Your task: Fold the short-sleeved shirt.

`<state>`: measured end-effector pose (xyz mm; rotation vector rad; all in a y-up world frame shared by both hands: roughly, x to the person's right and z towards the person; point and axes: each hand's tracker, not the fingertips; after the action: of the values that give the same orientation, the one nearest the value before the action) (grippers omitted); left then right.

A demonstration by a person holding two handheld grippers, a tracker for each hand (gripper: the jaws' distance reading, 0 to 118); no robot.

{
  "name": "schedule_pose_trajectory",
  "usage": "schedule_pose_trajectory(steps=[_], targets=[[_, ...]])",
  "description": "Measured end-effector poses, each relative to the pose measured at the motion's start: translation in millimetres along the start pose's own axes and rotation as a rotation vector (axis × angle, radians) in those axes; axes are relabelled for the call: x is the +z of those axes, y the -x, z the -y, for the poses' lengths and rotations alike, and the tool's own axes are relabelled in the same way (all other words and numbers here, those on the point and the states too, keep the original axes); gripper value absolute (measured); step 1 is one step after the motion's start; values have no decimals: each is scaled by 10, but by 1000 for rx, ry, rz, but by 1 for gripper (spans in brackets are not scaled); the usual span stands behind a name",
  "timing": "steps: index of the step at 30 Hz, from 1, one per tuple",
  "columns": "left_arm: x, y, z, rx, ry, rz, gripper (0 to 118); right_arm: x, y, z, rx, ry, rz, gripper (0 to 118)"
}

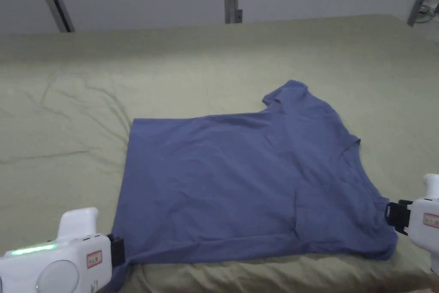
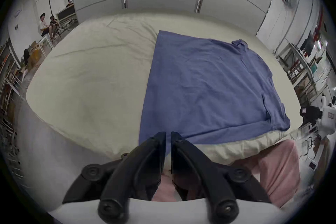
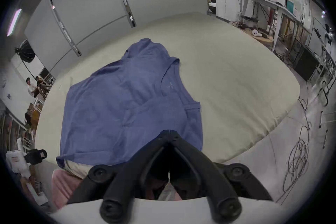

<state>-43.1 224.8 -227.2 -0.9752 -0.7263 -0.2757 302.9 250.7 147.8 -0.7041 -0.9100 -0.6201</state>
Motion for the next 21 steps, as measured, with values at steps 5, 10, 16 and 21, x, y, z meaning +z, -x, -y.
schedule_pose_trajectory(steps=[5,10,16,21], targets=[[-126,23,117,-46,84,-35,13,-152,33,109,3,54,1,0],[-412,-56,122,-54,176,-12,91,-241,22,158,-27,88,-3,0],[-897,13,148,-10,287,-28,20,-271,-22,183,8,108,24,0],[-832,-12,103,-9,297,-18,8,-238,-115,197,-3,115,20,0]])
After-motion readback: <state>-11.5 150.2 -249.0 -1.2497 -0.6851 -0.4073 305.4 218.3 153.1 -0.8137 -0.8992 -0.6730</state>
